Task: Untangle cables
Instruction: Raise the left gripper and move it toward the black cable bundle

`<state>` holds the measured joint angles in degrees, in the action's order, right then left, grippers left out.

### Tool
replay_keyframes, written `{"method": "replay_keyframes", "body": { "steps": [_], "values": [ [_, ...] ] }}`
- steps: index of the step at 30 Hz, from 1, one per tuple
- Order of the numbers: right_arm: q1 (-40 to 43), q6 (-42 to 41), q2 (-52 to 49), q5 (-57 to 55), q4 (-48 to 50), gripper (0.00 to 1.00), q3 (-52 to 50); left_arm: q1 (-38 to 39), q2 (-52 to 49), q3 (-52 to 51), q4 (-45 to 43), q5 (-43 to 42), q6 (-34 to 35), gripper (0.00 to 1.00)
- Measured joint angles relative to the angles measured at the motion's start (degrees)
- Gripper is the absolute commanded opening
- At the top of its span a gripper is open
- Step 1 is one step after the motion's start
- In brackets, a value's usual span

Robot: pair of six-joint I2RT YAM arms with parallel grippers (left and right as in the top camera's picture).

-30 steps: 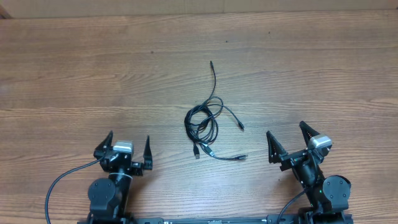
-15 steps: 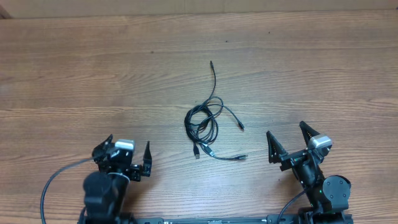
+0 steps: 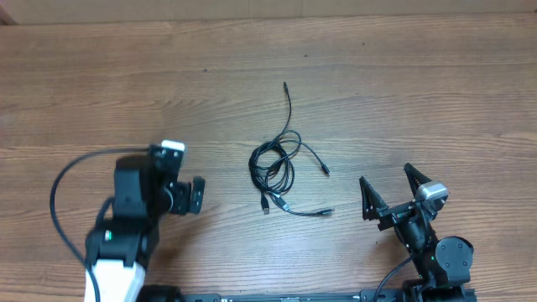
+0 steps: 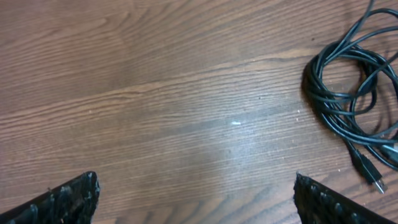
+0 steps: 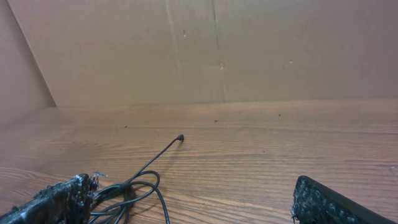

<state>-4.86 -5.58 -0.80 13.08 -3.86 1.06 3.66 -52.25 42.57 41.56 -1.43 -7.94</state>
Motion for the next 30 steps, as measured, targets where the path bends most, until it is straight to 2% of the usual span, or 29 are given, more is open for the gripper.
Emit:
{"method": "replay_keyframes", "body": {
  "steps": [6,11,30],
  "values": [
    [0.0,0.0,0.0,0.0,0.0,1.0,0.0,0.0,-11.5,8.9,5.2,0.0,0.1,1.0],
    [0.0,0.0,0.0,0.0,0.0,1.0,0.0,0.0,-17.1,11.9,6.7,0.0,0.4,1.0],
    [0.0,0.0,0.0,0.0,0.0,1.0,0.0,0.0,-19.5,12.0,7.1,-0.1,0.7,1.0]
  ]
}}
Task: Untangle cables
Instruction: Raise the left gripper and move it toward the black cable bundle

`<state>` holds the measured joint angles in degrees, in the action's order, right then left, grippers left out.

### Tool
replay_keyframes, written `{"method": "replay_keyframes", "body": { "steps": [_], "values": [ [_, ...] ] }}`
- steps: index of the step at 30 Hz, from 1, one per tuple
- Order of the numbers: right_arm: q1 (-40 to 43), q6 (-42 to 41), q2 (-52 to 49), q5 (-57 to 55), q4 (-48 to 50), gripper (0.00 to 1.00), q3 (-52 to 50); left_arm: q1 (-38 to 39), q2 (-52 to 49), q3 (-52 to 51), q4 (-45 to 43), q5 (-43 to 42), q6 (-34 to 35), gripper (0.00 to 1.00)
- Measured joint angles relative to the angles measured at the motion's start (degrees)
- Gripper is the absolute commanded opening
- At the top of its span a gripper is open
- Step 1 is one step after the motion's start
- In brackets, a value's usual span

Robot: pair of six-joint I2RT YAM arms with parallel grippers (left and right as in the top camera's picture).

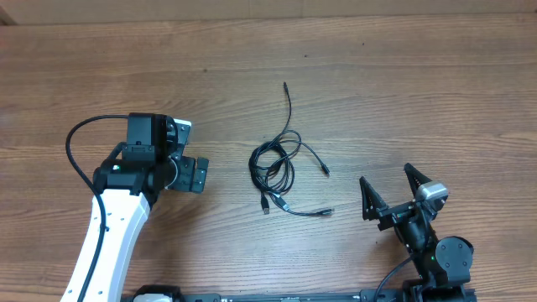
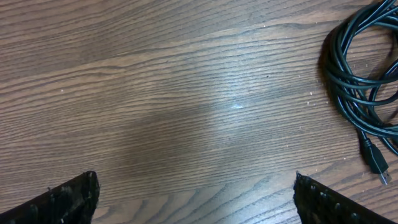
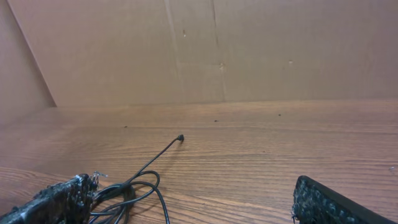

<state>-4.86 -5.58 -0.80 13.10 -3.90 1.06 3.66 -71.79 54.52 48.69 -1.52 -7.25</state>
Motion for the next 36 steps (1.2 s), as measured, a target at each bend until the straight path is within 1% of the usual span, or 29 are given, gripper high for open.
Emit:
{"method": "replay_keyframes", "body": {
  "steps": [6,10,25,32,36],
  "values": [
    [0.0,0.0,0.0,0.0,0.0,1.0,0.0,0.0,0.0,0.0,-0.2,0.0,0.0,1.0],
    [0.0,0.0,0.0,0.0,0.0,1.0,0.0,0.0,0.0,0.0,-2.7,-0.2,0.1,0.99],
    [0.0,0.0,0.0,0.0,0.0,1.0,0.0,0.0,0.0,0.1,-2.9,-4.6,1.2,0.99],
    [0.0,0.0,0.0,0.0,0.0,1.0,0.0,0.0,0.0,0.1,-1.3,-5.2,5.4,1.0],
    [0.0,0.0,0.0,0.0,0.0,1.0,0.0,0.0,0.0,0.1,-1.1,-5.2,6.1,1.0]
  ]
}}
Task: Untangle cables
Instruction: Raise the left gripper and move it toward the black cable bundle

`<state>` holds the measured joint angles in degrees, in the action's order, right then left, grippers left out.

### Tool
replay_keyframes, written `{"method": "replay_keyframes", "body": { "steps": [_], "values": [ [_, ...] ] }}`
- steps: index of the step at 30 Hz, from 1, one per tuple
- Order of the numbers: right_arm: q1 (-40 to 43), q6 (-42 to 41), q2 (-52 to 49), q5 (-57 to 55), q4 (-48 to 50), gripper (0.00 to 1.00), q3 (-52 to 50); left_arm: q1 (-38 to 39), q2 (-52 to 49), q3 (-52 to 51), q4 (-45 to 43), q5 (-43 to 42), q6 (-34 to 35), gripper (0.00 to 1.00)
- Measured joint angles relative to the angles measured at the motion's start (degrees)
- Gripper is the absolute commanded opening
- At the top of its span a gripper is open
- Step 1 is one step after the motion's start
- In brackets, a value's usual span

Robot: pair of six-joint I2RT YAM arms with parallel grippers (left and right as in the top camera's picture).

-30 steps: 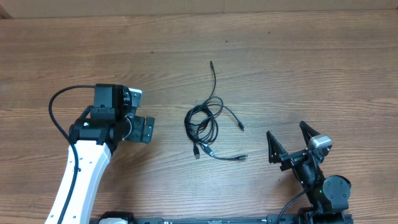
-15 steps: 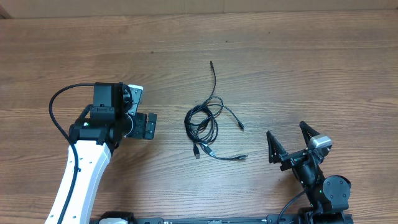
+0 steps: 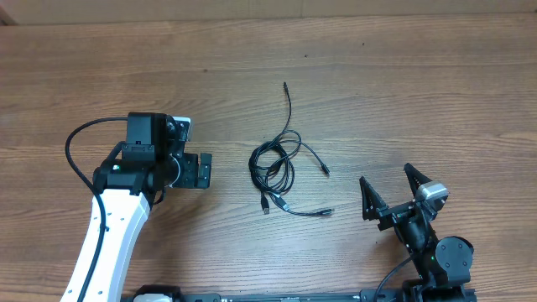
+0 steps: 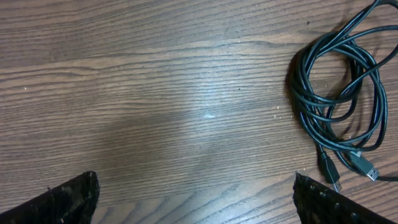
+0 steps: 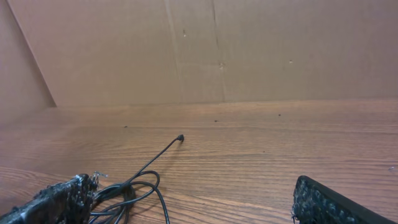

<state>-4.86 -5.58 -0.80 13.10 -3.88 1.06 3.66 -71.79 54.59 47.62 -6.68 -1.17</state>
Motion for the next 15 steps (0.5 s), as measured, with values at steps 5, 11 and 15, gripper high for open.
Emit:
{"method": "replay_keyframes", "body": {
  "steps": [5,11,15],
  "values": [
    [0.0,0.0,0.0,0.0,0.0,1.0,0.0,0.0,0.0,0.0,0.0,-0.1,1.3,1.0],
    [0.0,0.0,0.0,0.0,0.0,1.0,0.0,0.0,0.0,0.0,0.6,-1.8,2.4,0.94],
    [0.0,0.0,0.0,0.0,0.0,1.0,0.0,0.0,0.0,0.0,1.1,-3.9,2.7,0.93]
  ]
}}
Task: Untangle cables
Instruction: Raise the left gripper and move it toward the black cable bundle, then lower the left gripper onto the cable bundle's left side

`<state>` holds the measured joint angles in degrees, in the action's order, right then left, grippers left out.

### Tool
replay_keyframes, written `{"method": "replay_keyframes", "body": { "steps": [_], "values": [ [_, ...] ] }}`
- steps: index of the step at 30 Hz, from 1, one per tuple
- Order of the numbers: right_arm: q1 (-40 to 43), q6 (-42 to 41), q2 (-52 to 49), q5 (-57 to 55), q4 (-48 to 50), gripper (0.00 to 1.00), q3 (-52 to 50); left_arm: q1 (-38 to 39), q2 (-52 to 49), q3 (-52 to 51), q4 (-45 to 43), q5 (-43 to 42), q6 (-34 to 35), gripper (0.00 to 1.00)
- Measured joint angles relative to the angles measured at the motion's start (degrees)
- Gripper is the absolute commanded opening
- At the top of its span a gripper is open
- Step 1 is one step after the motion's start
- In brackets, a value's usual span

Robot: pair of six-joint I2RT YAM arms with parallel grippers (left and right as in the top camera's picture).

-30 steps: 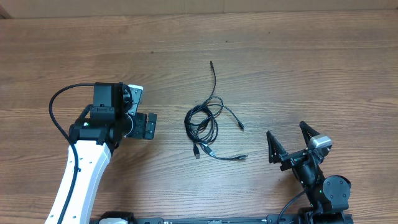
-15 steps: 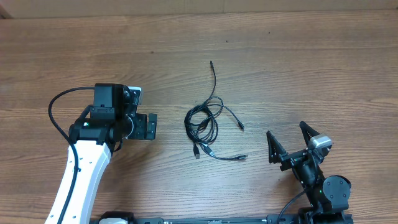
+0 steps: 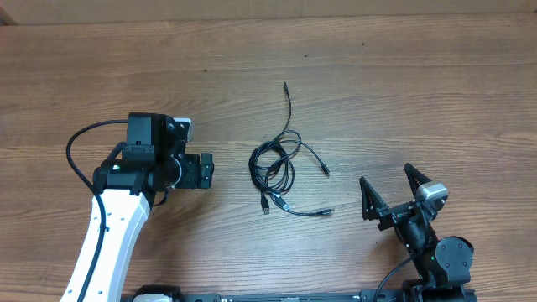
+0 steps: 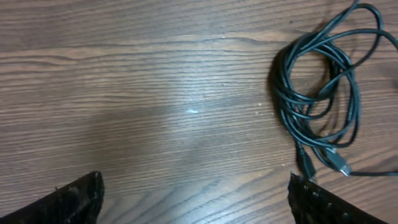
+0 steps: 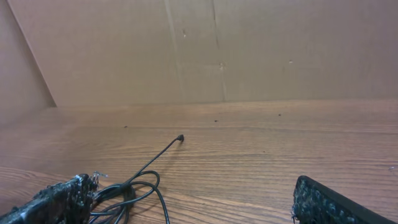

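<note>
A tangle of thin black cables (image 3: 275, 168) lies coiled mid-table, with one loose end (image 3: 286, 85) running to the far side and plugs trailing toward the near side. In the left wrist view the coil (image 4: 317, 99) sits at the upper right. My left gripper (image 3: 201, 171) is open a little to the left of the coil, with nothing between its fingers (image 4: 74, 199). My right gripper (image 3: 392, 195) rests open at the near right, clear of the cables; its view shows the coil (image 5: 127, 193) low on the left.
The wooden table (image 3: 419, 92) runs across the whole overhead view. A brown cardboard wall (image 5: 217, 50) stands behind the table's far edge. The left arm's own black cable (image 3: 75, 151) loops at its left side.
My left gripper has edged a little to the right, toward the cable tangle; in its wrist view the coil has shifted leftward. The right arm and the cables have not moved.
My left arm was low at the near left, its gripper open and facing the tangle. Then it was further onto the table, still short of the coil. Since then it has closed in on the coil rightward. The right gripper stayed open and still throughout.
</note>
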<state>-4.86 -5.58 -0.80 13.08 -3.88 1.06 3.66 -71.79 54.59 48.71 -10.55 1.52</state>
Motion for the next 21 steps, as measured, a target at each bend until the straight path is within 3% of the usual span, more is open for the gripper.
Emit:
{"method": "replay_keyframes", "body": {
  "steps": [7,11,21],
  "values": [
    [0.0,0.0,0.0,0.0,0.0,1.0,0.0,0.0,0.0,0.0,0.6,-2.7,0.0,0.93],
    [0.0,0.0,0.0,0.0,0.0,1.0,0.0,0.0,0.0,0.0,0.6,-4.8,0.1,1.0],
    [0.0,0.0,0.0,0.0,0.0,1.0,0.0,2.4,0.0,0.0,0.2,-6.0,0.1,1.0]
  ]
}}
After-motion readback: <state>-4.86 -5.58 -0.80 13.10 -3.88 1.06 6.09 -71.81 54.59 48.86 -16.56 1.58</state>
